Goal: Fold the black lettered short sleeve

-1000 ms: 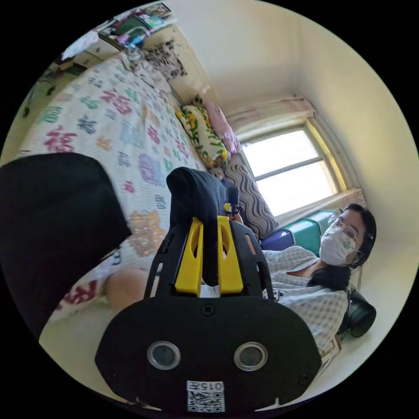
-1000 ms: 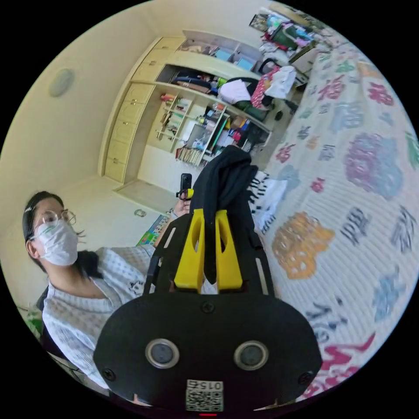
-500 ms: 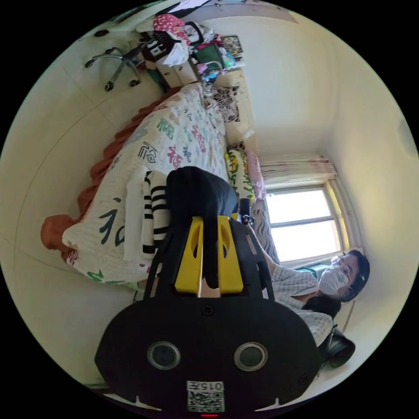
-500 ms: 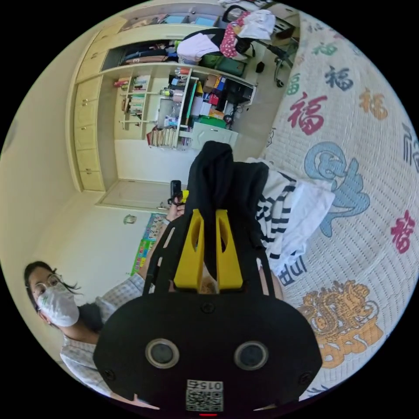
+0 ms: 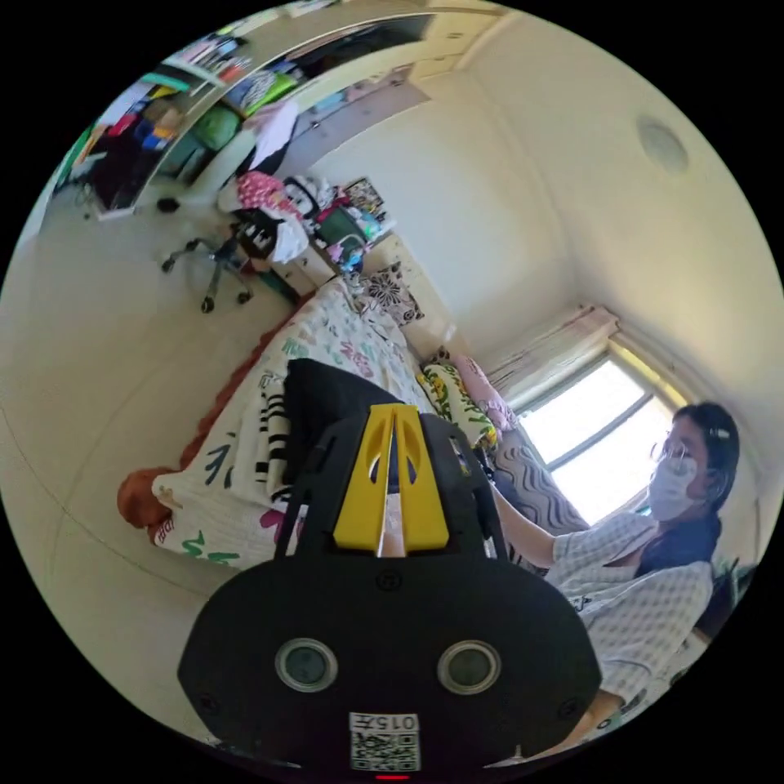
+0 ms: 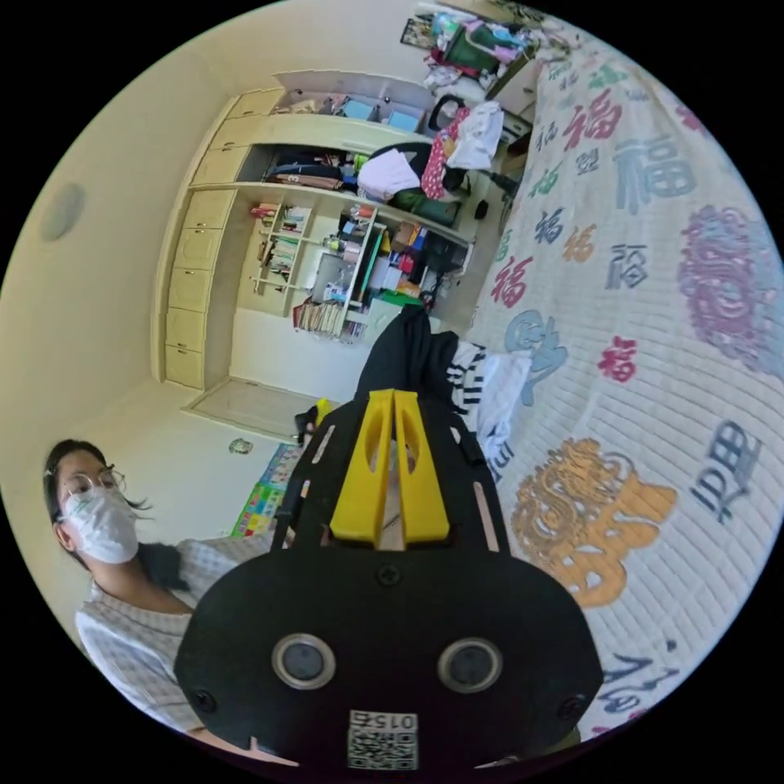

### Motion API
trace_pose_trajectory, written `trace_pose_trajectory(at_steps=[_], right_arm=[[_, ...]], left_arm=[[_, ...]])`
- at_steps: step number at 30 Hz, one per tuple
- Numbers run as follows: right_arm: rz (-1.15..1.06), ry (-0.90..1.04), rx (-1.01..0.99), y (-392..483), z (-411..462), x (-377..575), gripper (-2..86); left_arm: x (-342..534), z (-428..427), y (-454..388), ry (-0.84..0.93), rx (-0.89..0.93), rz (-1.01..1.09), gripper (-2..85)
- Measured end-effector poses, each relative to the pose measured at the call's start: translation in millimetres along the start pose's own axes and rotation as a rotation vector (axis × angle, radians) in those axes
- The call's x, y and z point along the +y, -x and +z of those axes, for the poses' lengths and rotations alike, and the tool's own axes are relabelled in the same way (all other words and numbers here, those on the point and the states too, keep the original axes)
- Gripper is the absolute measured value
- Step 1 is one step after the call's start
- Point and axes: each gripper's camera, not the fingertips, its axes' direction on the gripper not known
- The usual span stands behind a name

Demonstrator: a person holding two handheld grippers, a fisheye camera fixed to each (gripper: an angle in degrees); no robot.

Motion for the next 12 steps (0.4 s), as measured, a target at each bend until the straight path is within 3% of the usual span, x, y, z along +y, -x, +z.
trace_pose_trajectory(at_steps=[6,11,12], right_arm=[[-0.091,-0.205,0.383,66.2,-69.1,85.4,-0.5],[-0.149,-0.405,1.155,151.1,-123.1,180.1,-0.6],[-0.146,-0.432,1.235,159.3,-128.6,189.5,-0.6]], left_arm=[[102.0,112.9,-143.5,0.104,0.001,0.236,-0.8],[231.0,322.3,-251.1,0.346,0.046,0.417,-0.6],[246.3,346.4,-265.7,0.373,0.059,0.44,-0.5]])
